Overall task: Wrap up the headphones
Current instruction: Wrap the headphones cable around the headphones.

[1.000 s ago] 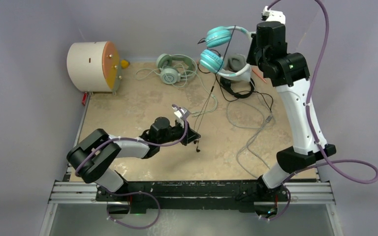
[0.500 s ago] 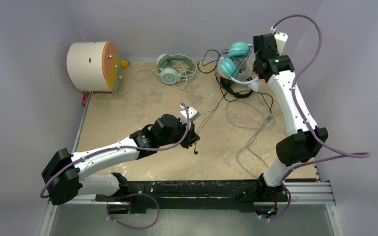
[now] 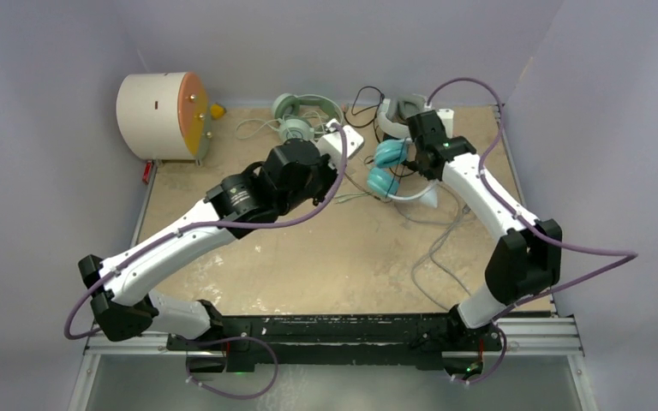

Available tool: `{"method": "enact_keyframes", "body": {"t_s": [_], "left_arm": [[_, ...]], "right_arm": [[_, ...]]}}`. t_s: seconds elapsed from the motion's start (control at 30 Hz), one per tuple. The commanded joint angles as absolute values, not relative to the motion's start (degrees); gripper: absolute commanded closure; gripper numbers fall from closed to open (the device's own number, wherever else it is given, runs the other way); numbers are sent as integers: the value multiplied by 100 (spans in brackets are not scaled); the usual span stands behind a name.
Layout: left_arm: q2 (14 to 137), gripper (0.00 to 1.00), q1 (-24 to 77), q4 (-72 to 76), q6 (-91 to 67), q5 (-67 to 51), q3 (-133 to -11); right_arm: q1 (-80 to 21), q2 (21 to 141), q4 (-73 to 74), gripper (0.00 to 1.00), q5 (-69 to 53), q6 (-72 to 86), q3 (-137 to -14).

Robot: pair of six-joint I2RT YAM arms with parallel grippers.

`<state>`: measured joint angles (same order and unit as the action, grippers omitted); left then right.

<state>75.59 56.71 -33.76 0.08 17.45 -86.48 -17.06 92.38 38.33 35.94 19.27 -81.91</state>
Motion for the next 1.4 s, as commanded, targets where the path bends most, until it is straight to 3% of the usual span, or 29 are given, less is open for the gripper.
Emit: {"method": "enact_keyframes", "body": {"t_s": [0.0,0.23,0.67,0.9,1.07,1.37], "left_arm": [[7978,100,5658,-3361,1113,2511,-9043],[8350,100,4952,-2826,1346,1578,-9465],[8508,100,4651,-2204,1191,46,-9800],[8877,100,4235,-2122,903,-420,-9720],[8995,100,3867,-1918,628,-799,-9447],[8761,100,2891,-282,-735,-2698,-7948]], "right_arm": [[-2280,8595,3537,100,3380,1493,-7927],[-2983,7725,3434,100,2281,1071,-6676],[-3710,7777,4128,100,1572,924,-6709],[-4094,7182,4182,100,978,812,-6653],[-4175,6826,4515,100,601,788,-6764],[-4184,6291,4848,100,322,1002,-7078]]}}
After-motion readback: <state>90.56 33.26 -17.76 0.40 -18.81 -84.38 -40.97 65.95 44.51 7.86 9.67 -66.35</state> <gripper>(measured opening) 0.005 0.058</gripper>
